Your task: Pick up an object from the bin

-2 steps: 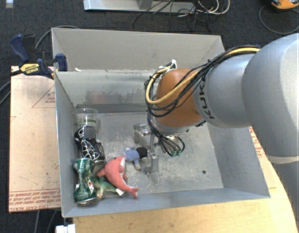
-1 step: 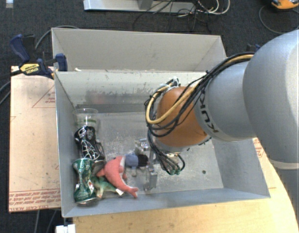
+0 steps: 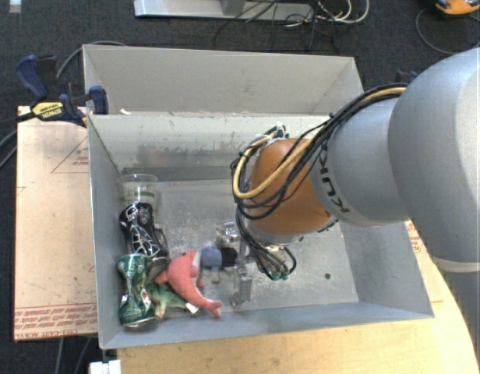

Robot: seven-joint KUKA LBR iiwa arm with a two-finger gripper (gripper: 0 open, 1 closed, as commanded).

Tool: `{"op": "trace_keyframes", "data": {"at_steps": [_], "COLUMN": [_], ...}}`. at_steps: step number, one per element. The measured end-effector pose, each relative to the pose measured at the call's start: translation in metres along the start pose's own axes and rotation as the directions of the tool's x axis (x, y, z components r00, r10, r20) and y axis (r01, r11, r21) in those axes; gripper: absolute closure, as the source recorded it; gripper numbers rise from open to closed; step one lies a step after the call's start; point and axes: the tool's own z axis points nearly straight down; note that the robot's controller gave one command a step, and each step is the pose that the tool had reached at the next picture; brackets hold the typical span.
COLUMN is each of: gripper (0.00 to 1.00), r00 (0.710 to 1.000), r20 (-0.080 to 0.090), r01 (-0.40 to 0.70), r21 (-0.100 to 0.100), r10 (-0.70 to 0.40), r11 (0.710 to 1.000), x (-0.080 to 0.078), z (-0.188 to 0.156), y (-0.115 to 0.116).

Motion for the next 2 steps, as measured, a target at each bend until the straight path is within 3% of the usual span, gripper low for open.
{"op": "trace_keyframes", "data": {"at_steps": [1, 2], "gripper": [1.0, 1.0], "r00": [0.98, 0.98], "r20": [0.005, 0.005], "r01": [0.201, 0.201], "r21": [-0.002, -0.002], "r10": [-0.201, -0.201], "r11": [0.98, 0.98], "x": [-0.019, -0.019], "z": [0.0032, 0.0032], "y": [0.035, 0.035]}}
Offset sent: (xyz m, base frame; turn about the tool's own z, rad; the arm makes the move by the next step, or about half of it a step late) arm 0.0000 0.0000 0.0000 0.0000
